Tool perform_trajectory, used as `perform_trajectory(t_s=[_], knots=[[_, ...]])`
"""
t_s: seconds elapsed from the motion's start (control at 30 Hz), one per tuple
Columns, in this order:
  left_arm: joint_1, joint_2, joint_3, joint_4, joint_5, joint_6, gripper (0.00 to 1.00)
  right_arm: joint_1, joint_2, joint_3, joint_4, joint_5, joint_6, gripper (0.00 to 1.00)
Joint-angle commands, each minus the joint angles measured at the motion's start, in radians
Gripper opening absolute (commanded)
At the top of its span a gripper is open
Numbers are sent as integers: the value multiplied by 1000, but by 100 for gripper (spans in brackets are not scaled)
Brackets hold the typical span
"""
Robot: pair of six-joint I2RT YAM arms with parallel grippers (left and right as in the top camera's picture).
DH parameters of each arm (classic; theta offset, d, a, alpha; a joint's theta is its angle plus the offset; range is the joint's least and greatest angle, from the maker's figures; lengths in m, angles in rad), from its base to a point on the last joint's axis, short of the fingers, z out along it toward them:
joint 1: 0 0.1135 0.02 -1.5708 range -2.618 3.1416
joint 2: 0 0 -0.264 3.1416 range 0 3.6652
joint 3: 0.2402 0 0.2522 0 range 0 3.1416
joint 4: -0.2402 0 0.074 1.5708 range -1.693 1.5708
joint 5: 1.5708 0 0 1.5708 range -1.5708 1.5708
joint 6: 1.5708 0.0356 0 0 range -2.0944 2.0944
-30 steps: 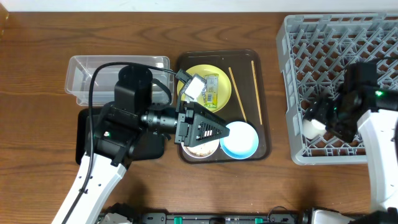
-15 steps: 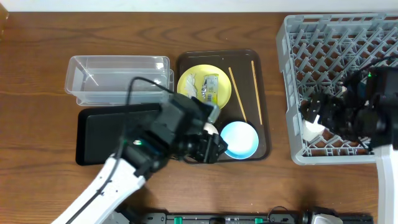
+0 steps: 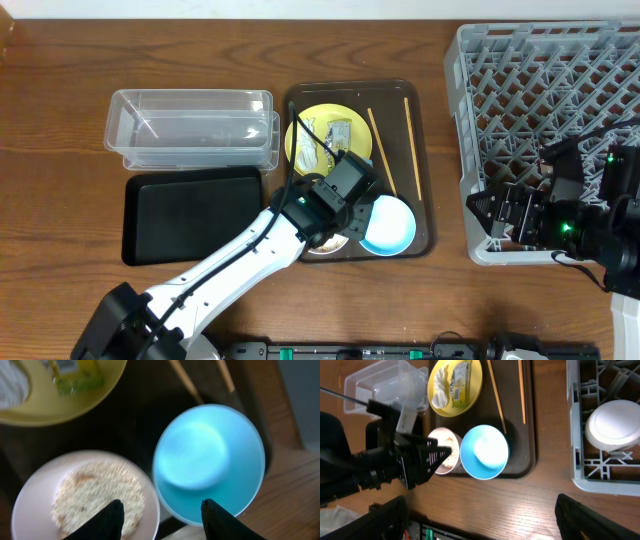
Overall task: Sort waste into correct bins and load items into the dishwasher rack
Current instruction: 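Grasp the rim of the pink rice bowl with the left gripper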
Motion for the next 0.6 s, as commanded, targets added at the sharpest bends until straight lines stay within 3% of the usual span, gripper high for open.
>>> perform_trajectory(t_s=[0.0,0.2,0.57], knots=[[-11,-7,8,14,-28,-24,53,-2,-5,11,-7,-21,-34,92],[-9,43,7,21,-185,-92,53,-2,-5,11,-9,-21,-34,91],[-7,196,8,93,-184,-348,52,-2,-5,11,-33,-21,-38,92]])
